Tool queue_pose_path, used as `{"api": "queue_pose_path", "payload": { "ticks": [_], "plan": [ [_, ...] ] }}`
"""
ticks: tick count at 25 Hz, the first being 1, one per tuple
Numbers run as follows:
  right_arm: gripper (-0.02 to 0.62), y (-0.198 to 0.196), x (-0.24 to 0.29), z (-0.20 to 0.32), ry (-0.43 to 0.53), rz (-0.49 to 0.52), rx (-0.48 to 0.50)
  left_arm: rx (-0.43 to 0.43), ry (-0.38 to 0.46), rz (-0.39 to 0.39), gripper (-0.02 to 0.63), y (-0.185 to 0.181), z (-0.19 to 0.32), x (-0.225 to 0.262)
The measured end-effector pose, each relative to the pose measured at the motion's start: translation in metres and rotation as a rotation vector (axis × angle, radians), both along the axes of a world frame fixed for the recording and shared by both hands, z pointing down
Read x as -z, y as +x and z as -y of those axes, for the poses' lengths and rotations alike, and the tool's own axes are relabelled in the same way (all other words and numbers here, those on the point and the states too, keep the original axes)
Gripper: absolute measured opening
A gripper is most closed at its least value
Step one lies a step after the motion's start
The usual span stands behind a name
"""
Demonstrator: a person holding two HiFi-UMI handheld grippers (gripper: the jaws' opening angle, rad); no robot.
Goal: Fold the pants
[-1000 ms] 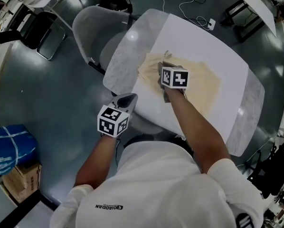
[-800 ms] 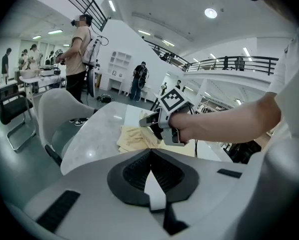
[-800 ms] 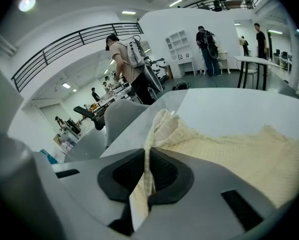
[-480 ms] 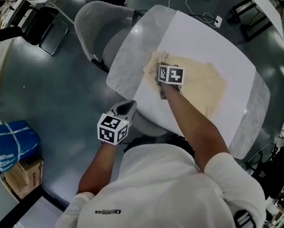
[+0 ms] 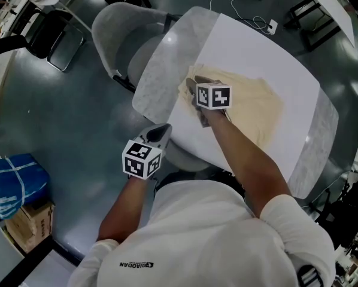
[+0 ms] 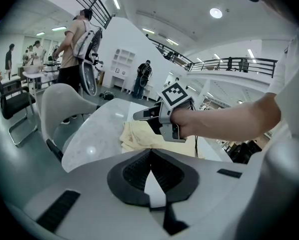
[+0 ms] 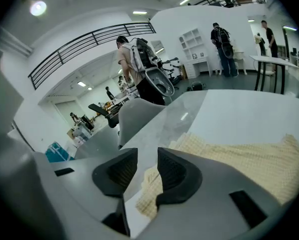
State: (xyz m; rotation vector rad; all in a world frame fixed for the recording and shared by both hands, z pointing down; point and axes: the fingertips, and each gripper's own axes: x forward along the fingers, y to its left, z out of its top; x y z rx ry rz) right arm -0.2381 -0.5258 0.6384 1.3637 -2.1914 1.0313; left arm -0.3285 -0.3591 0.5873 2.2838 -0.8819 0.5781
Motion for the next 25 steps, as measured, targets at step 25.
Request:
{"api": "queue_pose_path", "payload": {
  "ticks": [25],
  "plan": [
    [0.038, 0.193, 0.06, -0.176, 0.111, -0.018, -0.224, -0.196, 0.115, -0.014, 0.026, 0.095, -0.014, 0.031]
  ]
}}
